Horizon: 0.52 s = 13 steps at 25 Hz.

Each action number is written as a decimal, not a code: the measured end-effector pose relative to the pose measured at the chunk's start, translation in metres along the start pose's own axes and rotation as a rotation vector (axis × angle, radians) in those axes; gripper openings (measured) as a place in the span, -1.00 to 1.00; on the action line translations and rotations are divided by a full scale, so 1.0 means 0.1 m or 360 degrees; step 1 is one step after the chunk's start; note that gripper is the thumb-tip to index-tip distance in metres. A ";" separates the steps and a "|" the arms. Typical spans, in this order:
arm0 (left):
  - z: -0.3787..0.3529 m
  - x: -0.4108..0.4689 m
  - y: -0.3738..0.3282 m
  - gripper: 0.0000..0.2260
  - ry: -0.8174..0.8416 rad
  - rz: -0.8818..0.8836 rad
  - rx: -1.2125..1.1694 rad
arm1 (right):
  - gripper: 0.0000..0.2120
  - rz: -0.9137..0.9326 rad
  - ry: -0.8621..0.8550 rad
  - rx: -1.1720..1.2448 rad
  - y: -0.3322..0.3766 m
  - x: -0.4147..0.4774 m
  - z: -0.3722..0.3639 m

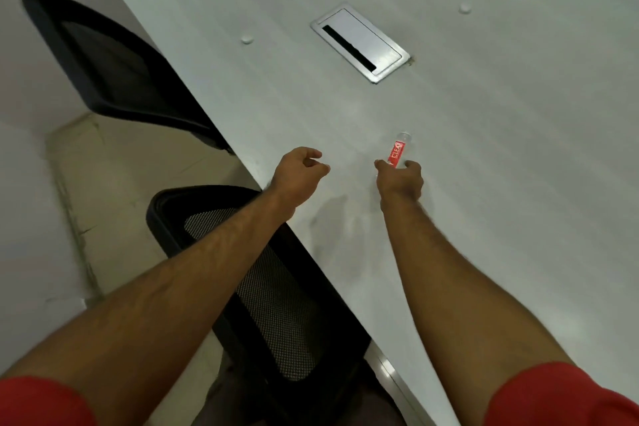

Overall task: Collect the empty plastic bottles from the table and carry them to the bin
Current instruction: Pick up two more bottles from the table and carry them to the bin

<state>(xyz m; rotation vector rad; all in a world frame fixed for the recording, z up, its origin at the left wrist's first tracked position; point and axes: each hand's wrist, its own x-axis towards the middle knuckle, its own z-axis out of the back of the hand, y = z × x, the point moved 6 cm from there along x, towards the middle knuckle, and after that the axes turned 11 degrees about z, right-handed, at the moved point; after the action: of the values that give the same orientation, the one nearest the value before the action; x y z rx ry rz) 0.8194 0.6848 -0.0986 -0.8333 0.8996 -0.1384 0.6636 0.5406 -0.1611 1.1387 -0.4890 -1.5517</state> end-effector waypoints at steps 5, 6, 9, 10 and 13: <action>0.58 0.57 -0.17 -0.74 0.0086 -0.0083 0.0045 | -0.50 0.0067 0.0038 0.0353 0.35 -0.13 -0.54; 0.71 0.73 -0.24 -0.75 0.0077 -0.0111 0.0062 | -0.50 0.0083 0.0069 0.0412 0.46 -0.19 -0.70; 1.14 1.17 -0.55 -0.73 0.0097 -0.0189 0.0091 | -0.48 0.0110 0.0124 0.0502 0.82 -0.40 -1.25; 1.34 1.33 -0.66 -0.71 0.0101 -0.0218 0.0150 | -0.48 0.0116 0.0121 0.0515 0.97 -0.50 -1.49; 1.83 1.63 -0.96 -0.66 0.0051 -0.0312 0.0369 | -0.45 0.0132 0.0118 0.0536 1.40 -0.77 -1.98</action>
<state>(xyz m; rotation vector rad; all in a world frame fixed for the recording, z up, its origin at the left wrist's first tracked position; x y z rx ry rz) 1.0794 0.6543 -0.0736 -0.7029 0.8127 -0.4202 0.9010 0.6168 -0.1084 1.4076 -0.7583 -1.3821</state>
